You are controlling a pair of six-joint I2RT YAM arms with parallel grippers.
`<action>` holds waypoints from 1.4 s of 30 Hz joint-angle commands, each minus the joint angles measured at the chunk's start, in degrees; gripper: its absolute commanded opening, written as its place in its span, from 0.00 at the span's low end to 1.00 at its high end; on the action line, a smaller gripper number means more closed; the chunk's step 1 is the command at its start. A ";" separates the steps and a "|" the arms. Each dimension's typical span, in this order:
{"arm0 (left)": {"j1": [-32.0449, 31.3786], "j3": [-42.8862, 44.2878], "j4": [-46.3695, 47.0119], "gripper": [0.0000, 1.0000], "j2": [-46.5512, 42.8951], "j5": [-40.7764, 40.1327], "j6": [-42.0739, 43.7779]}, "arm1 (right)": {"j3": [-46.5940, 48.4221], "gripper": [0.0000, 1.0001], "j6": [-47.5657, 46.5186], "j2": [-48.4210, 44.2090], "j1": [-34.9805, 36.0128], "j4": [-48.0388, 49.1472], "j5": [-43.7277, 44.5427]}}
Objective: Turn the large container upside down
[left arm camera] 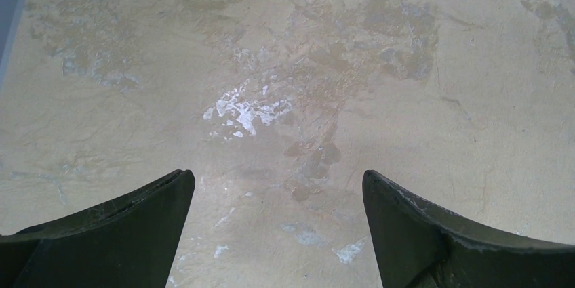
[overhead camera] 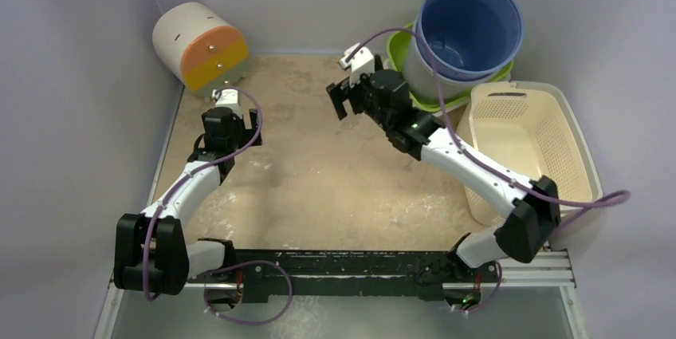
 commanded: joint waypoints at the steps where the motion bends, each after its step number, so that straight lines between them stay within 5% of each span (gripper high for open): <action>1: -0.22 2.11 1.03 0.95 -0.61 -0.12 -0.43 | 8.95 0.93 -5.62 -6.36 -0.16 -2.90 4.92; 13: -0.22 1.38 3.73 0.95 0.66 0.41 -1.33 | 17.65 0.91 -8.30 -15.58 -0.20 -7.42 12.51; 18: -0.22 0.94 5.15 0.95 1.01 1.72 -2.47 | 21.56 0.98 -10.61 -12.67 -0.60 -11.73 23.05; 30: -0.26 1.20 6.18 0.95 1.19 2.53 -2.36 | 38.59 0.96 -4.10 -1.10 -12.06 -24.51 23.25; 42: -0.22 0.19 6.50 0.95 1.43 2.36 -2.15 | 35.72 0.92 2.79 0.30 -18.35 -29.32 23.41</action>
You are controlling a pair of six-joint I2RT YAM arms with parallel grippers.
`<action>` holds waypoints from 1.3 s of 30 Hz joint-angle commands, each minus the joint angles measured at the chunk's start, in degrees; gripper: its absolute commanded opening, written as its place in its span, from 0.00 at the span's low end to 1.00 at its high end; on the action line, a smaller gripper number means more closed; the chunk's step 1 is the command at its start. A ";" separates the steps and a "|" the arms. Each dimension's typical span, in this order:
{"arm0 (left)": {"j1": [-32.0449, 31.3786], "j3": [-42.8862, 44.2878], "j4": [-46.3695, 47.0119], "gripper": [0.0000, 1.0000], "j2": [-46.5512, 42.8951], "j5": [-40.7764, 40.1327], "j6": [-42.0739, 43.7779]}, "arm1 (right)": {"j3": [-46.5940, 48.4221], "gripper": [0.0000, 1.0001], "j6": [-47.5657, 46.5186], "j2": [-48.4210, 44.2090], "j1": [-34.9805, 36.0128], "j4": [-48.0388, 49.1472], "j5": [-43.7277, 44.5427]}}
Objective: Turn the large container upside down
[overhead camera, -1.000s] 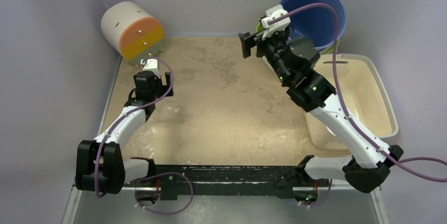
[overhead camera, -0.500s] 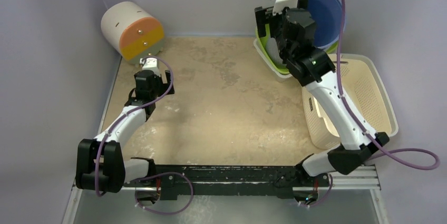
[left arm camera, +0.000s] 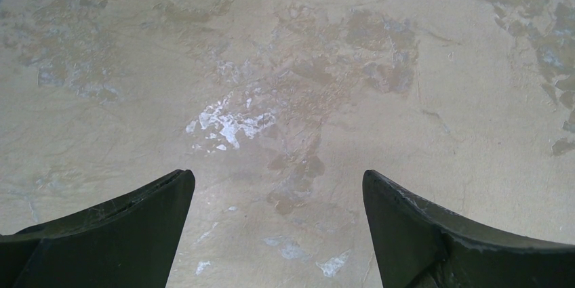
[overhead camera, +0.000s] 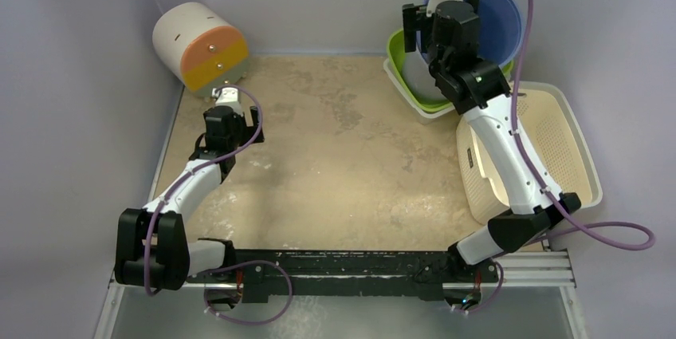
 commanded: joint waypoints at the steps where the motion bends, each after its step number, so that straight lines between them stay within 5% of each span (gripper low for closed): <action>1: -0.22 0.09 3.28 0.95 -0.19 0.63 -0.20 | -1.34 0.91 4.47 -0.91 -3.88 -1.59 0.85; 17: -0.26 -0.11 3.12 0.95 -0.10 0.10 0.85 | -10.48 0.83 7.04 -6.05 -5.36 -3.91 -5.96; 26: -0.22 -0.31 3.54 0.95 -0.14 -0.03 0.68 | -1.64 0.82 6.79 -8.07 -5.36 -9.80 -6.75; 39: -0.22 0.12 4.74 0.95 1.06 -0.16 -0.26 | -5.44 0.83 6.73 -13.38 -5.36 -16.72 -27.53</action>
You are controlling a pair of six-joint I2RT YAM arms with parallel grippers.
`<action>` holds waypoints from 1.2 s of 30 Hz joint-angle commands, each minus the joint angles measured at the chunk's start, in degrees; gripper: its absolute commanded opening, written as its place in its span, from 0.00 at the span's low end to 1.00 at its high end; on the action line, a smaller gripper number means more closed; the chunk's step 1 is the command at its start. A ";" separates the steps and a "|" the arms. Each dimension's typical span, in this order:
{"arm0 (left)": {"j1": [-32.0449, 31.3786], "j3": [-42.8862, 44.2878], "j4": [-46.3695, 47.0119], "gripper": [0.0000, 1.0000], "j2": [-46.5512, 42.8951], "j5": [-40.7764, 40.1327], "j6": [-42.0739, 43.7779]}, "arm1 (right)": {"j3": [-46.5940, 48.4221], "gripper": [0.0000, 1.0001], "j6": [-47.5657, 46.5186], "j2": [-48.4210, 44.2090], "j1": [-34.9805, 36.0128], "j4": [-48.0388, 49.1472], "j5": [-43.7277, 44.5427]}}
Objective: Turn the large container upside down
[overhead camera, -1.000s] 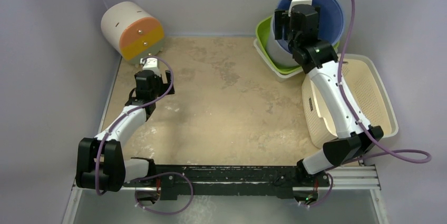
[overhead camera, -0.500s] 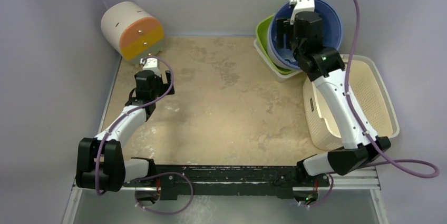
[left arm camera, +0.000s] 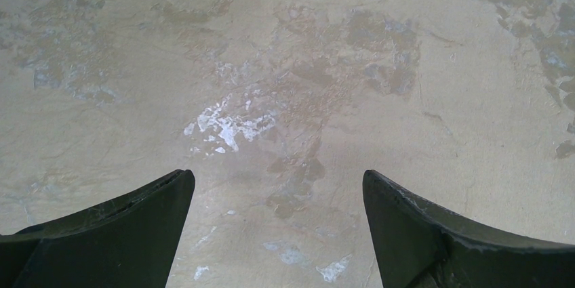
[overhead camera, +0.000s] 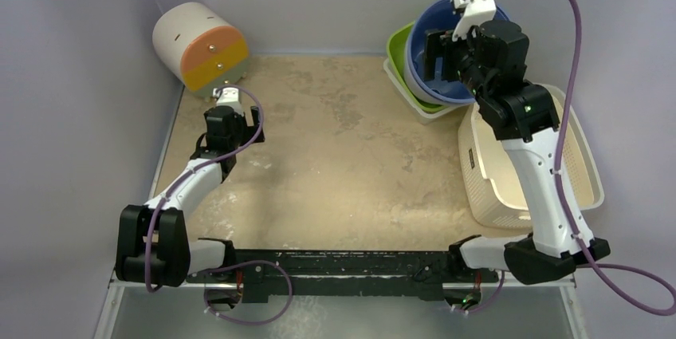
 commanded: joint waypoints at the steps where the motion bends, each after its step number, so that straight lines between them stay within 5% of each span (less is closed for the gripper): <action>1: -0.22 0.14 3.59 0.95 0.02 -0.14 -0.45 | -4.14 0.83 0.41 -2.28 0.17 -3.36 -9.17; 17: -0.23 -0.89 4.34 0.95 -0.01 -0.06 -1.02 | -14.60 0.77 1.38 -0.12 0.17 1.36 0.62; 25: -0.26 -0.22 3.59 0.95 -0.10 -0.05 -0.67 | -15.57 0.55 -0.10 0.48 0.17 5.55 6.18; 30: -0.22 -0.20 3.19 0.95 -0.43 -0.05 -0.43 | -15.77 0.02 0.21 0.73 0.16 6.64 5.53; 36: -0.22 -0.27 2.75 0.95 -1.11 -0.05 -0.40 | -14.55 0.00 -1.55 -0.89 0.13 9.94 8.28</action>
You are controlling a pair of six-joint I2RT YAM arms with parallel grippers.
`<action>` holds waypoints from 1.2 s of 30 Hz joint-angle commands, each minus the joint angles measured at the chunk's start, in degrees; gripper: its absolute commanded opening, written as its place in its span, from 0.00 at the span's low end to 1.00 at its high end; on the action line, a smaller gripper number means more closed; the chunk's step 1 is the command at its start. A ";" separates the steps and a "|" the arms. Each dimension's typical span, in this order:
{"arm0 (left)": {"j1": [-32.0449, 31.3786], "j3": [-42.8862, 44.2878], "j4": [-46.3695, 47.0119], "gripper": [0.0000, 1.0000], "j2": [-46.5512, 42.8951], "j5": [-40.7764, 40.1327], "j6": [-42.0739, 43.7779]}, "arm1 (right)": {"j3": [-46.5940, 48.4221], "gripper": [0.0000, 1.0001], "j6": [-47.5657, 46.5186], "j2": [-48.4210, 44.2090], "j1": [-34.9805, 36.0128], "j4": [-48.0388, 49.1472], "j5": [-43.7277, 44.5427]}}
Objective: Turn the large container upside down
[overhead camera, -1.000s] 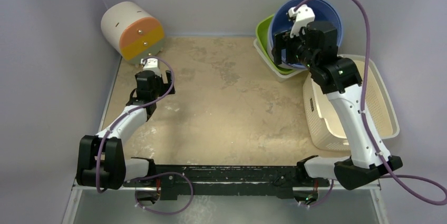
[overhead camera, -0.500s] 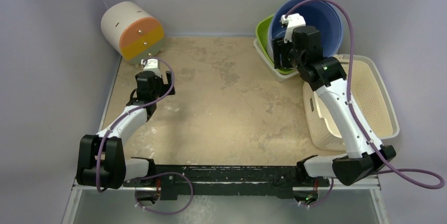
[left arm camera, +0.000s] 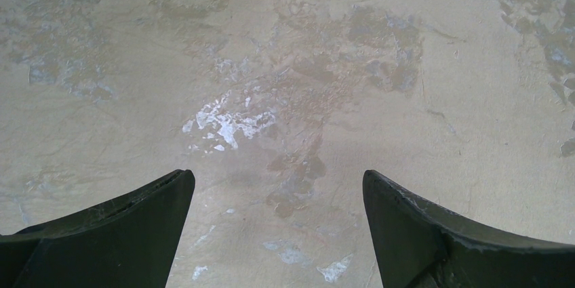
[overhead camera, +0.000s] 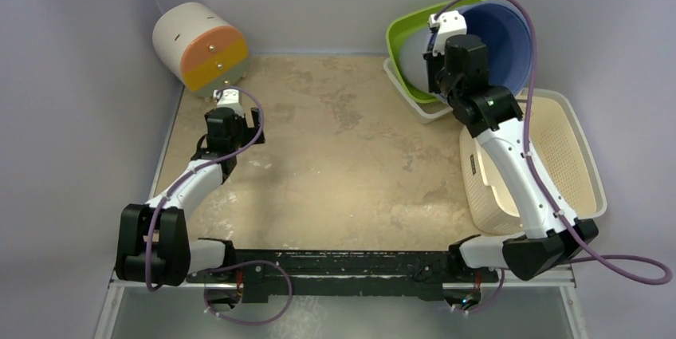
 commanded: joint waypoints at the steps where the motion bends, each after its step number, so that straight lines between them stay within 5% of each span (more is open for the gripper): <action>1: -0.23 0.71 1.57 0.95 -1.43 -0.03 -0.29 | 1.90 0.00 -1.11 -1.72 -0.32 3.21 4.66; 15: -0.22 0.67 1.19 0.95 -2.13 -0.21 -0.31 | 25.63 0.00 -11.89 4.18 -0.28 -0.51 10.52; 22: -0.22 0.96 1.16 0.95 -1.44 -0.04 0.22 | 34.71 0.00 -8.25 4.34 -0.29 -1.80 6.12; 28: -0.30 1.93 2.31 0.95 -0.15 0.68 -0.26 | 21.29 0.00 -9.61 -3.11 -0.30 10.79 8.24; 36: -5.47 14.14 11.14 0.95 1.64 11.58 -11.91 | 15.26 0.00 -8.12 -2.79 -0.29 11.85 5.93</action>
